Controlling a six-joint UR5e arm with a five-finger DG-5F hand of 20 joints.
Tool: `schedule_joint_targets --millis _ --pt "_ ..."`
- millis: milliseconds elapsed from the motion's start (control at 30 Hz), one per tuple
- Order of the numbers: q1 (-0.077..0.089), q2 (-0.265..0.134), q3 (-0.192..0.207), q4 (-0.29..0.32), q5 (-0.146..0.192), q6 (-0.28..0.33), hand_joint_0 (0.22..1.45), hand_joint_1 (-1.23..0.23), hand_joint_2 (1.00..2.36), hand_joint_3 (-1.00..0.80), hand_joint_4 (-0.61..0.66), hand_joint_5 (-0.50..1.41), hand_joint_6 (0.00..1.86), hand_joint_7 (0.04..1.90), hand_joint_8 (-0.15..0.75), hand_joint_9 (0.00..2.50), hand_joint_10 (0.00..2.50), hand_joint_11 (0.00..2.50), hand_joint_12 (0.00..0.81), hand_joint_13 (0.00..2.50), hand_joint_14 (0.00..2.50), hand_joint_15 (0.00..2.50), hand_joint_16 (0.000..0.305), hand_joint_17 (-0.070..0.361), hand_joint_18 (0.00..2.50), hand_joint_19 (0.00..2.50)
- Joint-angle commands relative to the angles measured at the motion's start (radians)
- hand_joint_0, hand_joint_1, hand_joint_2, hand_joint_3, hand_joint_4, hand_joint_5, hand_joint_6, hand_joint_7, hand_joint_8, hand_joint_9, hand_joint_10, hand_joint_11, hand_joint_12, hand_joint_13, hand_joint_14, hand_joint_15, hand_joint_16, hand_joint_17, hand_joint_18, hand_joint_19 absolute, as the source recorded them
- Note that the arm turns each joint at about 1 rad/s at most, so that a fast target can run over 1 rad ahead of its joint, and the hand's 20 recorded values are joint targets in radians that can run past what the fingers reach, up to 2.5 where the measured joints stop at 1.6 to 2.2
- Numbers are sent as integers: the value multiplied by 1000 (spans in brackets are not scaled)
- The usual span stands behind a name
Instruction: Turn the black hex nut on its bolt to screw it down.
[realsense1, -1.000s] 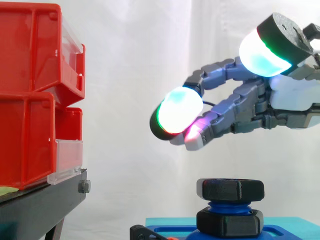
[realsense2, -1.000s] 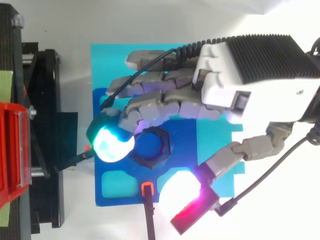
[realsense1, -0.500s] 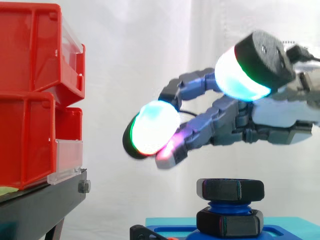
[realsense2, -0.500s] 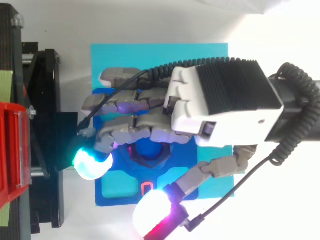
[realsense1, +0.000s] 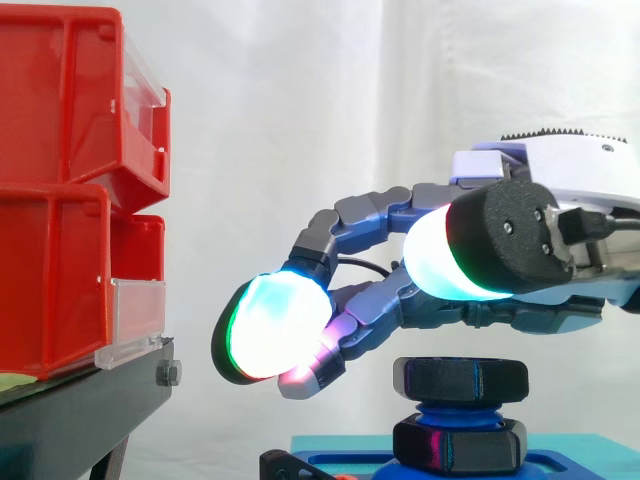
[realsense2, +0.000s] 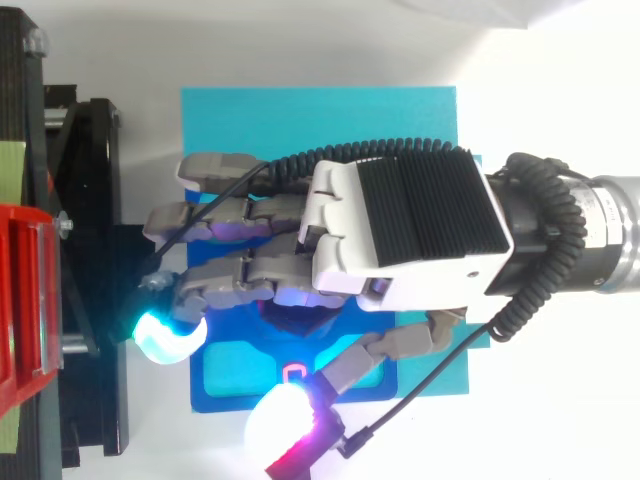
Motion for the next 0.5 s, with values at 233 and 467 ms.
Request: schedule_joint_targets --millis 233,467 --pt "-1 -8 20 -19 -22 -16 523 -476 1000 -500 178 -91 503 1054 228 737 1 62 256 339 0 0 28 63 36 0" --pt "-10 -9 74 -101 -69 -37 519 -476 1000 -500 189 -108 502 1122 231 705 3 105 263 310 0 0 28 64 5 0"
